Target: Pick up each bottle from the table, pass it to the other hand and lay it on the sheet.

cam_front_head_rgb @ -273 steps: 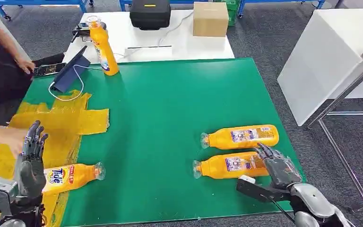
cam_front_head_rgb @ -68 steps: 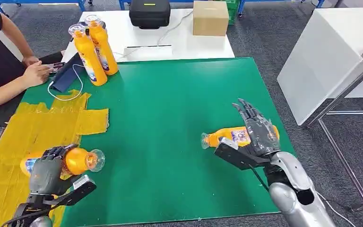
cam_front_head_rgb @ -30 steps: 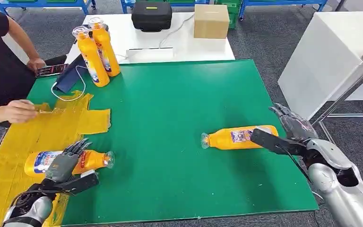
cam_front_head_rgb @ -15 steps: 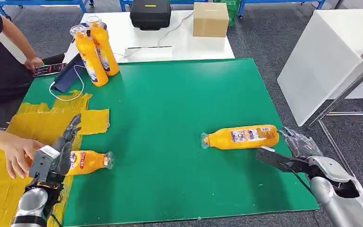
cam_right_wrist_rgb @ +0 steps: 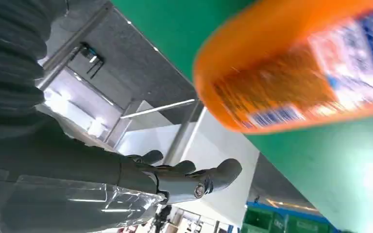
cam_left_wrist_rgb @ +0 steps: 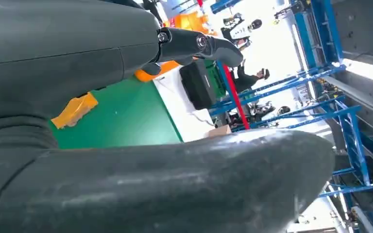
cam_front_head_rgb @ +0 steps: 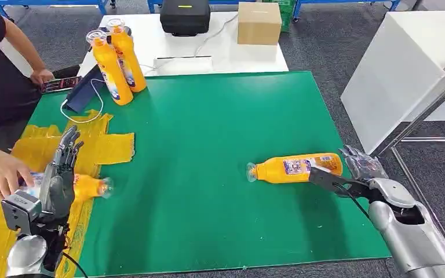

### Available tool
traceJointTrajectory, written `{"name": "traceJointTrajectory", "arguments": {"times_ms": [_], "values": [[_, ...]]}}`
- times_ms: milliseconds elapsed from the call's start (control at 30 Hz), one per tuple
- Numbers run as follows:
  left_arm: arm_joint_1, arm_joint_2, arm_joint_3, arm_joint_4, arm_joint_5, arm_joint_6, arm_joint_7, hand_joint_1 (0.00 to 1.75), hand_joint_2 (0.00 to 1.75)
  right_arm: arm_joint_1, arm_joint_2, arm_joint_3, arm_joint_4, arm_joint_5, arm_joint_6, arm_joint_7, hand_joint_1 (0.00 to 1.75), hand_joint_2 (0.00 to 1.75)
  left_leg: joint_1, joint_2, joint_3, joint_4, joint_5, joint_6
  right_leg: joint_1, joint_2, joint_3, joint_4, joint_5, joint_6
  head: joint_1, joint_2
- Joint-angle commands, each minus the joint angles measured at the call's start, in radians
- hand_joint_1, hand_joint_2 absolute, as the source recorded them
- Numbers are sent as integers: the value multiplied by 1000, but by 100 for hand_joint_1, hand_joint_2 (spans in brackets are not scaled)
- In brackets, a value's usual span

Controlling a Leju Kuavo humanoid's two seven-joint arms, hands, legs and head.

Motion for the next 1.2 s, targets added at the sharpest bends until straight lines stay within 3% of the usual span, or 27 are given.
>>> {"name": "traceJointTrajectory", "arguments": {"times_ms": [33, 200, 467, 900, 1200], "values": [[-14, -17, 13, 15, -6, -9, -2, 0, 0, -107, 86, 50, 135, 23, 3, 0, 0, 175, 1, 2, 3, -1, -1, -1, 1, 1, 3, -1, 0, 0, 0, 0], [-32, -18, 11, 18, -2, -18, -4, 0, 0, -151, 128, 77, 206, 45, -3, 0, 0, 175, 1, 5, 3, -1, -2, -1, 1, 4, 3, -1, 0, -1, 0, 0], [-32, -20, 13, 19, 3, -22, -6, 0, 0, -150, 126, 78, 209, 47, -5, -2, 0, 175, 1, 2, 3, 0, -2, -1, 1, 2, 2, -1, -1, 0, 0, 0], [-79, -35, 42, 72, 54, -37, -28, 0, 0, -221, 236, 176, 473, 128, -39, -40, 0, 175, 1, 3, 4, -1, -1, -2, 1, 2, 3, -2, 0, -1, 0, 0], [-101, -40, 47, 104, 70, -50, -40, 0, 0, -243, 251, 241, 592, 164, 8, -93, 0, 175, 1, 2, 5, -2, -1, -1, 2, 0, 4, -2, 0, 0, 0, 0]]}}
